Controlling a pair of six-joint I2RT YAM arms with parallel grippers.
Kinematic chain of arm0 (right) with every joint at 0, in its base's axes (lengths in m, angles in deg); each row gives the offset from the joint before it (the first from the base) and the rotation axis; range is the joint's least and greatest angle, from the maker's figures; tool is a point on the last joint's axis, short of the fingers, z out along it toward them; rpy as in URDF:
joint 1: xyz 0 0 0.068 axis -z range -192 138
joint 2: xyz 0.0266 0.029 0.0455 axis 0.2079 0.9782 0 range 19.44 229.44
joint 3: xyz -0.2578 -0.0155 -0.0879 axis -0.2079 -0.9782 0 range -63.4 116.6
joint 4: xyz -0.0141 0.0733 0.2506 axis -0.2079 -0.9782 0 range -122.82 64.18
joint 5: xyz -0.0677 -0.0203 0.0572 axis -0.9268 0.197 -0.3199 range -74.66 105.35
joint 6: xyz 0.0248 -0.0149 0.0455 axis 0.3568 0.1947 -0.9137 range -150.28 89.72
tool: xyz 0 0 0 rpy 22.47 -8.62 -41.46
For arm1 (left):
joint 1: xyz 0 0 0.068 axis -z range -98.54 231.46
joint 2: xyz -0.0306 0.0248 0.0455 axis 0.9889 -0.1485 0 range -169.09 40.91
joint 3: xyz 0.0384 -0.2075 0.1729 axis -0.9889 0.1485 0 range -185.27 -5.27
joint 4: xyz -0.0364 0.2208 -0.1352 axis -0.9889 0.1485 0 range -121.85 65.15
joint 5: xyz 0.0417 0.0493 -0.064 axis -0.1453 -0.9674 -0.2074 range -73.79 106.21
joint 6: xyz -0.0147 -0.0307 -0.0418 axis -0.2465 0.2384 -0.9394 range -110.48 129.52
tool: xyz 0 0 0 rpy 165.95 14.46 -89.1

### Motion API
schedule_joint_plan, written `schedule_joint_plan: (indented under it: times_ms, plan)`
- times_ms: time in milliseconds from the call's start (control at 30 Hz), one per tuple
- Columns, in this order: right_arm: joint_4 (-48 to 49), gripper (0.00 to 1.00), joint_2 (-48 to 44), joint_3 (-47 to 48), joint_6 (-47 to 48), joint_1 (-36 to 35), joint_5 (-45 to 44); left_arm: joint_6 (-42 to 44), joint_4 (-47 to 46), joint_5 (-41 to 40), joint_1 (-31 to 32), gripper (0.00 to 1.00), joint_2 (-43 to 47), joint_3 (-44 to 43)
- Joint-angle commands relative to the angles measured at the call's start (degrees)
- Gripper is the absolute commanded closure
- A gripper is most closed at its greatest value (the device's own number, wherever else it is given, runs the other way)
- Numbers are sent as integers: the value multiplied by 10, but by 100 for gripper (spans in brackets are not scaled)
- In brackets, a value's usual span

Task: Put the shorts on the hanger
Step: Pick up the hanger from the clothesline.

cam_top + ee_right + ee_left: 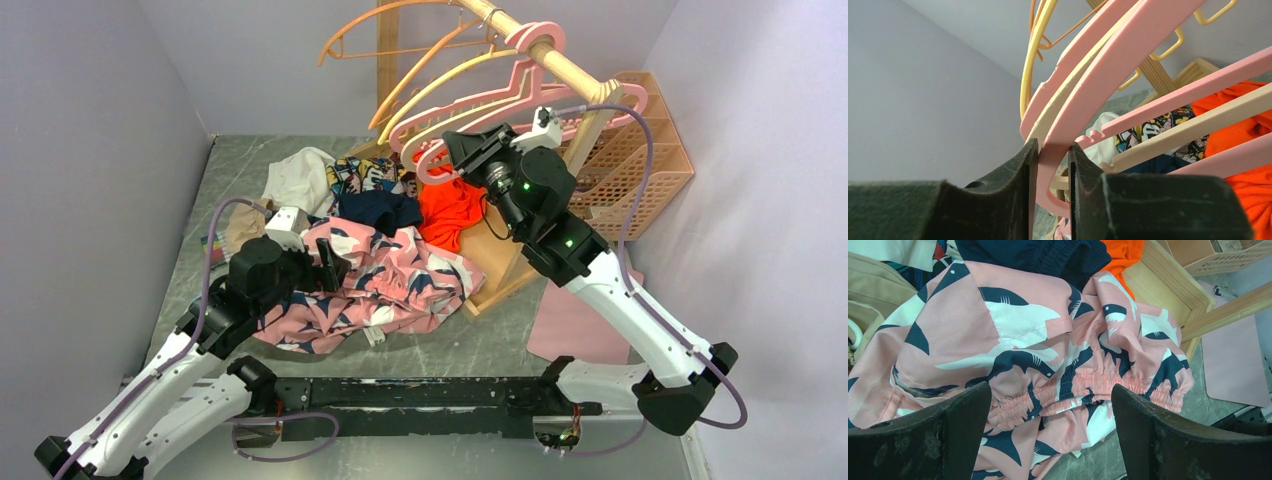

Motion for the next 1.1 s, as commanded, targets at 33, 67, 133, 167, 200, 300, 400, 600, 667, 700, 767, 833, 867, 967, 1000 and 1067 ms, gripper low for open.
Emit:
schedule_joint_plan:
  times_ms: [33,67,133,167,200,300,400,600,667,700,767,833,867,967,1000,1067]
  plan:
    - [60,100,-30,-19,47,-1,36,0,-10,6,-2,7,5,-3]
    - [68,100,-33,-24,52,-1,39,0,-10,5,-3,7,6,-2]
    - [81,100,-40,-33,63,0,43,1,-10,6,-2,7,7,-2]
    - [87,100,-42,-36,67,0,45,1,-10,6,-2,7,7,-2]
    - [92,100,-45,-39,70,0,46,1,-11,6,-2,7,7,-2]
    - [109,100,-52,-47,77,0,40,0,-9,5,-3,7,4,-3]
    - [103,100,-55,-42,73,-1,19,0,-9,5,-2,7,3,-2]
    - [159,100,-86,-81,63,-1,-16,0,-8,4,-2,7,3,-2]
    - [147,100,-85,-73,56,0,-31,1,-9,5,-2,7,2,-2]
    - [142,100,-83,-70,53,-1,-34,1,-10,4,-2,7,1,-2]
    - [136,100,-80,-66,44,-1,-43,2,-11,5,-2,7,0,-3]
    - [143,100,-82,-69,36,0,-50,2,-10,5,-2,7,-2,-3]
    - [150,100,-83,-71,35,-1,-50,2,-10,5,-3,7,-3,-3]
    - [152,100,-83,-65,25,-1,-63,1,-9,5,-2,7,-1,-3]
    - [151,100,-84,-65,21,-1,-69,1,-9,5,-2,7,0,-3]
    - [153,100,-86,-65,12,0,-81,1,-9,5,-2,7,1,-2]
